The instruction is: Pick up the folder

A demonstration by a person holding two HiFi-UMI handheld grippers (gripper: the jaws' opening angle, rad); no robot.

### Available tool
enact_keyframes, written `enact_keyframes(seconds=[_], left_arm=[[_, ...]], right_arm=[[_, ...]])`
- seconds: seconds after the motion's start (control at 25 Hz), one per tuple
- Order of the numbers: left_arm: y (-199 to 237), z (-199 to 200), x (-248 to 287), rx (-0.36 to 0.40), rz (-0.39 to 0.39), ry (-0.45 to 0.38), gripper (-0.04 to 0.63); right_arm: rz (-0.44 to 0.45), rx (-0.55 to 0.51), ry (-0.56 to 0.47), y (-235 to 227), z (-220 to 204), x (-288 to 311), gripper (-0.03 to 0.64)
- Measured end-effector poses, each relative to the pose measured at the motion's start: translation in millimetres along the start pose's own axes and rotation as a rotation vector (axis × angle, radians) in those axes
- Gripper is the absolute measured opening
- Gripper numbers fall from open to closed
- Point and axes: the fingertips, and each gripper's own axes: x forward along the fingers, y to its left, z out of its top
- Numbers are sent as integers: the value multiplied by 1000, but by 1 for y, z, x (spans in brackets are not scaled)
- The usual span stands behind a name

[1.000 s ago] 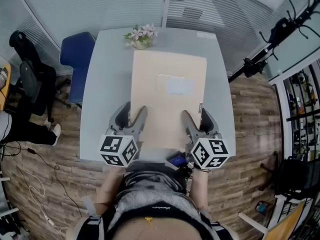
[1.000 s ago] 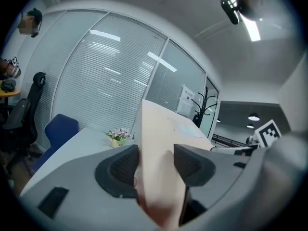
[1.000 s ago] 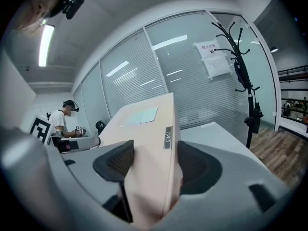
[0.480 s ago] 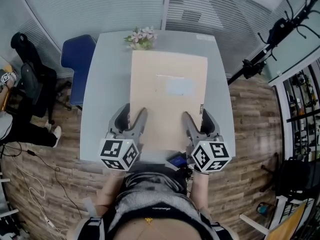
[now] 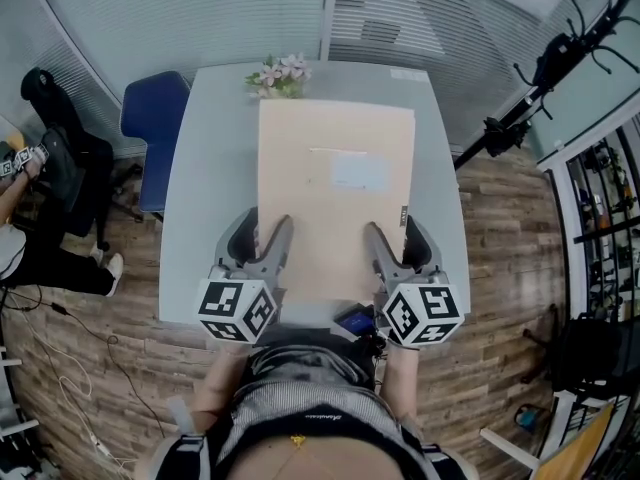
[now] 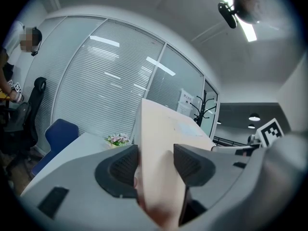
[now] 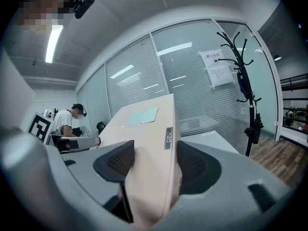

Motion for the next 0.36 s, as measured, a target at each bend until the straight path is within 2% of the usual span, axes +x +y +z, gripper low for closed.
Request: enact_keyframes(seconds=[0.36], left_arm=[[-2,2,0,3,14,-4,224]], right_arm=[[9,3,2,-2,0,0,278]])
